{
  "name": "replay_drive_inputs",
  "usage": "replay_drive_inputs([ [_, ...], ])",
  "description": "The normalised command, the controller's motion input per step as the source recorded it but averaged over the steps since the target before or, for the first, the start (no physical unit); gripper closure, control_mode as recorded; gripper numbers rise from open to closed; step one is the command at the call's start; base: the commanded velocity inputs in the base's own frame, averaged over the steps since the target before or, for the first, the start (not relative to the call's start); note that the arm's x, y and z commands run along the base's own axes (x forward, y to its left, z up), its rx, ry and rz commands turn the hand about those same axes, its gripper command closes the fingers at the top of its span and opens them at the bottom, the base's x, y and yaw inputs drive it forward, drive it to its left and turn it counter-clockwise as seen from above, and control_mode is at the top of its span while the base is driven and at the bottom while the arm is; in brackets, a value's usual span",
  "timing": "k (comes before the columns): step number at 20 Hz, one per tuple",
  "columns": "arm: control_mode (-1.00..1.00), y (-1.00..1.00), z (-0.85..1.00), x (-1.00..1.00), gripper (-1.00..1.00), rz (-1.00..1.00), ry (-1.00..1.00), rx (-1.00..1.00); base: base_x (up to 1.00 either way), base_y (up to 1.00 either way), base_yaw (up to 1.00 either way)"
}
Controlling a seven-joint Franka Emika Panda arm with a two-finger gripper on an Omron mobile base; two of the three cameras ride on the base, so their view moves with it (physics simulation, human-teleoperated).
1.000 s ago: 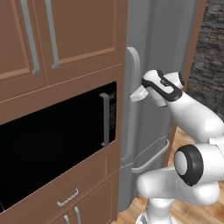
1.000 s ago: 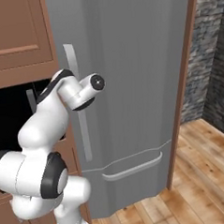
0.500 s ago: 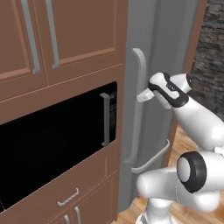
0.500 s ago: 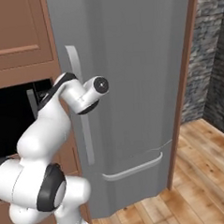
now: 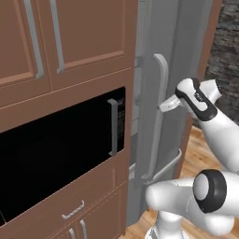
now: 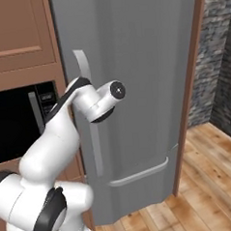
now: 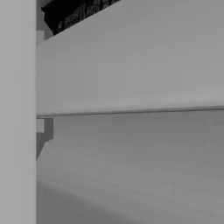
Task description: Gather the sweet potato and bell pepper from the fridge and place them on a tray on the dining counter. Then gather the steak and fish from the fridge and place them on the other tray.
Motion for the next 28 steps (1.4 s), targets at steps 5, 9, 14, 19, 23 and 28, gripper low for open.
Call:
replay_drive_inputs([
  [5,-1.00,-1.00,0.00,-0.08,1.00,0.00,0.05,0.03,0.00,0.00,0.00],
  [9,-1.00,-1.00,0.00,-0.30,1.00,-0.01,0.03,0.05,0.00,0.00,0.00],
  [14,-1.00,-0.86,-0.07,-0.64,-1.00,-0.17,0.00,0.04,0.00,0.00,0.00],
  [19,-1.00,-0.23,-0.01,-0.98,-1.00,-0.33,-0.10,0.00,0.00,0.00,0.00],
  [23,-1.00,-0.30,0.23,-0.68,-1.00,-0.19,-0.08,0.00,0.00,0.00,0.00],
  [28,-1.00,-0.43,0.22,-0.59,-1.00,-0.11,-0.10,0.00,0.00,0.00,0.00],
])
